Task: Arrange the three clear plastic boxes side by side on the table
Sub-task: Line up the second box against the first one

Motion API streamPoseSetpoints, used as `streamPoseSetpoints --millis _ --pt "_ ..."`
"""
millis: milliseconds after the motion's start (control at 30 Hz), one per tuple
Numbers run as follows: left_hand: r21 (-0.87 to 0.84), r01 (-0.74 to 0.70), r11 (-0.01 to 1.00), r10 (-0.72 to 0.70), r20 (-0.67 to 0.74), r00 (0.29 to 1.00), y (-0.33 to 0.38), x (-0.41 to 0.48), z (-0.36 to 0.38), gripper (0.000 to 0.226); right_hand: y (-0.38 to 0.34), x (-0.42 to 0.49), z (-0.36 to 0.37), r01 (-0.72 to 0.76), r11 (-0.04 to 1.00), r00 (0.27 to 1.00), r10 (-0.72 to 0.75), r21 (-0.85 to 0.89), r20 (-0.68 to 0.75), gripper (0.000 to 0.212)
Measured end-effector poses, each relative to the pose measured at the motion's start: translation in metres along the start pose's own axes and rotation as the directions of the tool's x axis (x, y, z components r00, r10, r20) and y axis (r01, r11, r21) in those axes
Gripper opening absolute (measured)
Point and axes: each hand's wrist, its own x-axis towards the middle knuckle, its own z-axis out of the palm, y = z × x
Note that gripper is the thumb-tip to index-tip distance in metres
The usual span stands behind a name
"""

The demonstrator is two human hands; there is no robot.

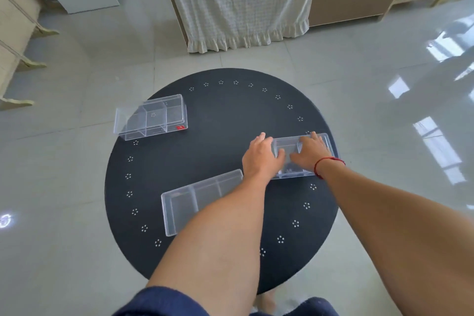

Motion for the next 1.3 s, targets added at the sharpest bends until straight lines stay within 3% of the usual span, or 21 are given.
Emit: streamPoseSetpoints --millis 267,400,600,1067,1300 --pt "0.218 -0.035 0.975 0.028 0.033 0.999 -0.006 0.014 0.007 0.072 0.013 0.017 0.008 0.108 0.991 0.994 -0.108 -0.074 -0.010 0.077" --pt "0.151 0.073 0.986 -0.075 0.009 0.997 -0.017 0.029 -0.008 0.069 -0.008 0.034 0.008 0.177 0.982 0.983 -0.173 -0.069 0.063 0.082" --pt "0.087 0.177 0.980 -0.177 -0.007 0.984 -0.054 0.036 -0.032 0.055 -0.057 0.046 0.022 0.273 0.957 0.960 -0.264 -0.101 0.089 0.073" --pt "0.040 0.370 0.928 -0.367 -0.061 0.928 -0.185 0.009 -0.106 0.065 -0.203 0.008 0.093 0.410 0.890 0.910 -0.382 -0.203 0.164 0.072" --pt "0.091 0.359 0.929 -0.356 -0.052 0.933 -0.242 -0.011 -0.137 0.080 -0.257 -0.009 0.128 0.422 0.882 0.905 -0.397 -0.211 0.151 0.076"
